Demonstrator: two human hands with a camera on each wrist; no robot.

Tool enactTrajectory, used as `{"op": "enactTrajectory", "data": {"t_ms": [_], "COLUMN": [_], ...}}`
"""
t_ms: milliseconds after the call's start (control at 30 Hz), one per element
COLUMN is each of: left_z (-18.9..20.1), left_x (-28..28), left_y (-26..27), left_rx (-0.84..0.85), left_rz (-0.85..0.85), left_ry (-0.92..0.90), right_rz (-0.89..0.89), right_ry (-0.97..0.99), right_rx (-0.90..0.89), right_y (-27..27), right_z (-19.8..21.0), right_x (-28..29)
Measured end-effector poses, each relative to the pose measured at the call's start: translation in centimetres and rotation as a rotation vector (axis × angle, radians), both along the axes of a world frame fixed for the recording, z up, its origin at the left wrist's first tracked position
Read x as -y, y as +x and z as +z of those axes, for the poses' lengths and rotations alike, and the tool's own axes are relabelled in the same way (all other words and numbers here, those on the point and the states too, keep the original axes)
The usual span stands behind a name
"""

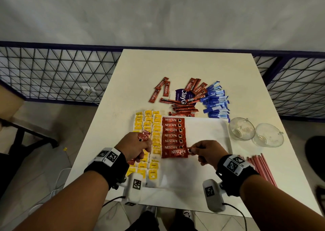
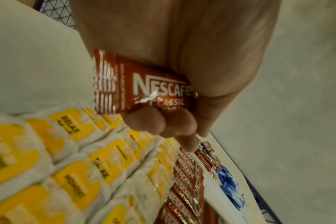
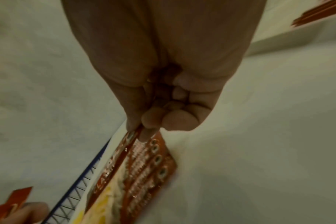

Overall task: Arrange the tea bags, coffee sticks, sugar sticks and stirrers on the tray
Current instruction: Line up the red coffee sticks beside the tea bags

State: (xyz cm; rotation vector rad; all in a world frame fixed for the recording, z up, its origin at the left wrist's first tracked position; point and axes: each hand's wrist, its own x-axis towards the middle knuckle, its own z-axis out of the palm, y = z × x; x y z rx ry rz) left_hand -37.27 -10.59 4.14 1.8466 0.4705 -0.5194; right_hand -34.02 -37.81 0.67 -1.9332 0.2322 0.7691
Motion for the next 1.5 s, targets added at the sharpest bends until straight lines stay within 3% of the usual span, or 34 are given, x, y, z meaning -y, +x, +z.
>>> {"op": "enactTrajectory", "data": {"t_ms": [133,533,1300,1500], "left_z": [-0.2,-0.3,0.1,0.7], "left_x": [-0.2,-1.4,-1.1,0.0], "left_y": [-0.4,-1.0,-1.3,-1.3], "left_rx": [-0.018,-0.049,-0.051,-0.119], "left_rz": [-0.013,-0.014,-0.033,-0.055], "left_ry": [0.03,0.032,0.03,-0.1], "right_rz": [0.091,0.223,0.267,0.195], "right_ry": [-0.108,-0.468,-0.541,-0.397], "right_rx": [-0.092,-0.036,0.01,0.221], "right_y": [-1.2,-1.3,-1.0,-0.5], "right_z": [-1.6,-2.2,-2.0,0.6], "right_x": [-0.4,-2.6,-2.9,-4.0]}}
